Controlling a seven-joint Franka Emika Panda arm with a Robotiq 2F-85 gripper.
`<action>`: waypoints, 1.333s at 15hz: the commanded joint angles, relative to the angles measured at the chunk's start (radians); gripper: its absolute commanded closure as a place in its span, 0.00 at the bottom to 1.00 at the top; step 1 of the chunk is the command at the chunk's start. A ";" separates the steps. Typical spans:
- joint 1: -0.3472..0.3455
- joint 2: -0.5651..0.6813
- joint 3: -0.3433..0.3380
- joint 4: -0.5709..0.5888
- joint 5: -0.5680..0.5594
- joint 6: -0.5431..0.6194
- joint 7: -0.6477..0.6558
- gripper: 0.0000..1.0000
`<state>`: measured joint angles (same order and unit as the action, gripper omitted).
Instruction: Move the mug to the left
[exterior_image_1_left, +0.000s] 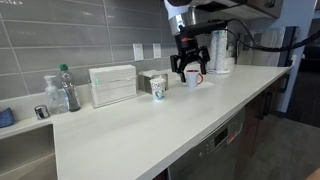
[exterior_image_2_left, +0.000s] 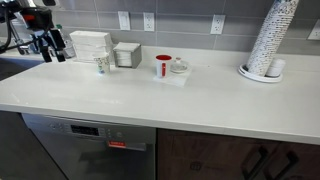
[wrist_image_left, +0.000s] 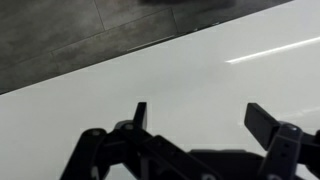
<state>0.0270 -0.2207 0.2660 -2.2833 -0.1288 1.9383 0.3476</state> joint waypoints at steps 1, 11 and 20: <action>0.031 0.002 -0.029 0.002 -0.007 -0.003 0.006 0.00; -0.009 0.110 -0.225 0.216 -0.093 0.059 -0.575 0.00; -0.066 0.281 -0.309 0.378 -0.079 0.129 -1.044 0.00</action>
<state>-0.0329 0.0622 -0.0505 -1.9064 -0.2076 2.0704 -0.6997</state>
